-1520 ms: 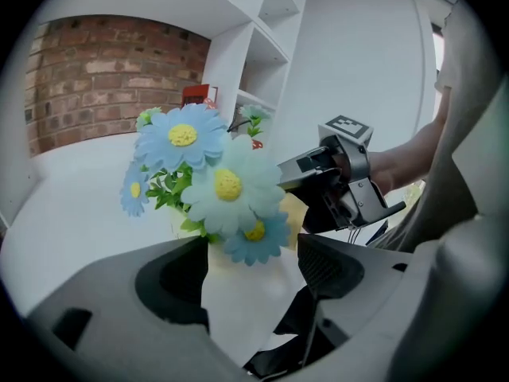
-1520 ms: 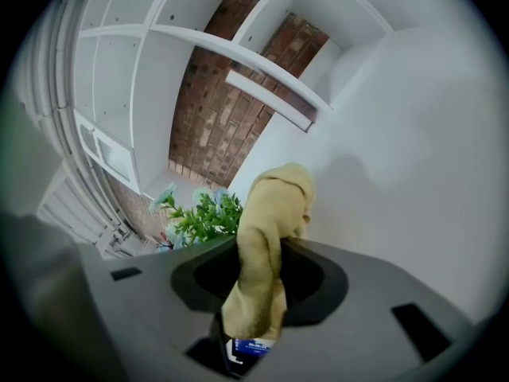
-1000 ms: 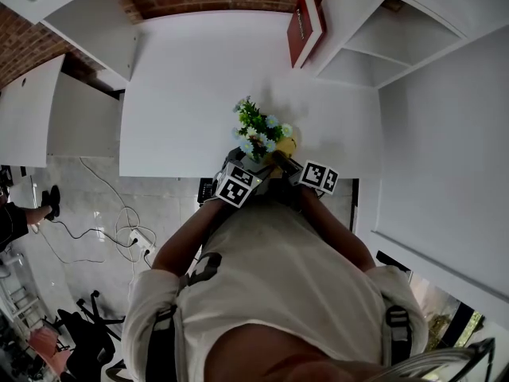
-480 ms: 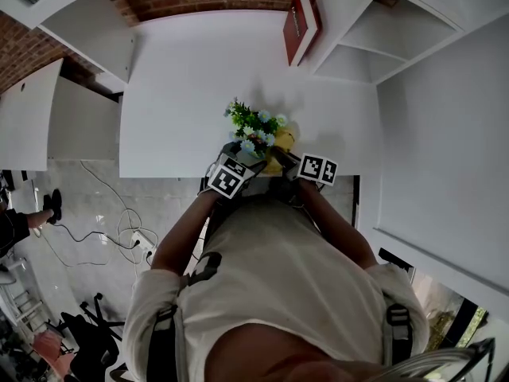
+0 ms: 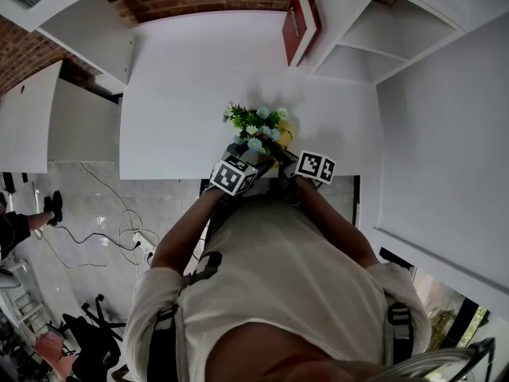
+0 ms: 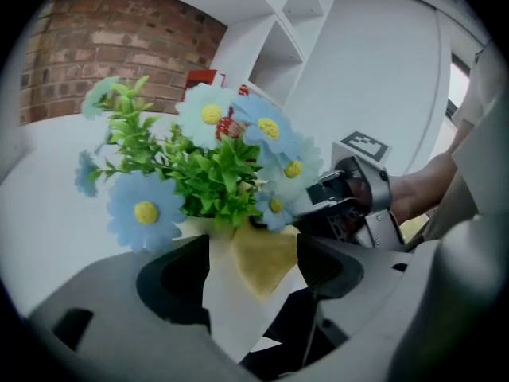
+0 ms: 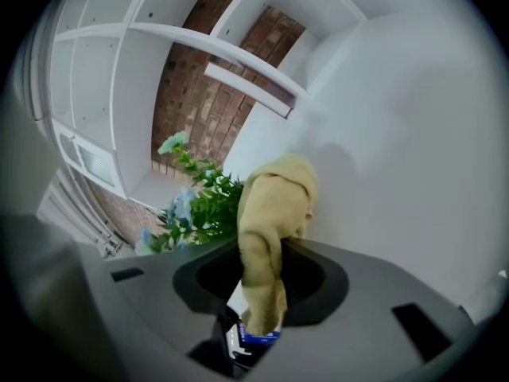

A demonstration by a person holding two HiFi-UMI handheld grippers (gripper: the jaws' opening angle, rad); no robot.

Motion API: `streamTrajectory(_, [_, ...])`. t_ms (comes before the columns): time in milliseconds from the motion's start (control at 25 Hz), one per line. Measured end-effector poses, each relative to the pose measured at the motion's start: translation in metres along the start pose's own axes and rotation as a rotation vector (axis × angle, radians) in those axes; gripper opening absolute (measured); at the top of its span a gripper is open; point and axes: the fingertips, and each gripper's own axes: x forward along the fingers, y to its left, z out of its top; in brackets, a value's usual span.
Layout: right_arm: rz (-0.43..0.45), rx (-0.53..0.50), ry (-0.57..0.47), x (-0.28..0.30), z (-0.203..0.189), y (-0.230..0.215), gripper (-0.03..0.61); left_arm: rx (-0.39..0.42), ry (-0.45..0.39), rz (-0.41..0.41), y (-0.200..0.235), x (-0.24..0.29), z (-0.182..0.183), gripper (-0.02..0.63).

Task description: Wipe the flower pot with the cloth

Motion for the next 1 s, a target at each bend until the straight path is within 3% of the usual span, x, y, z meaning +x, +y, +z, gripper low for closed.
streamTrajectory(120, [-0.059,-0.026,0.029,0.002,-0.003,-0.016,0.117,0.055,0.035,-0.027,-0.013,0.009,-0.003,0.345])
streamTrajectory(320, [-0.088,-0.031,0.039,0.004,0.0,-0.025,0.117,0.125,0.071,0.009,0.002,-0.004,-0.012,0.345])
streamTrajectory(560, [-0.028,-0.025,0.01,-0.001,0.019,-0.008,0.117,0.182,0.054,0.148,0.076,-0.026,0.004,0.345])
streamTrajectory(760, [0.031,-0.055,0.002,0.001,0.031,0.01,0.117,0.321,0.054,0.112,0.083,-0.011,0.018,0.345])
streamTrajectory(880, [0.031,-0.051,-0.003,0.005,0.034,0.005,0.117,0.279,0.017,0.112,0.083,-0.003,0.019,0.345])
streamTrajectory(1000, [0.013,-0.052,0.004,0.008,0.032,-0.004,0.117,0.218,-0.047,0.161,0.083,-0.001,0.021,0.345])
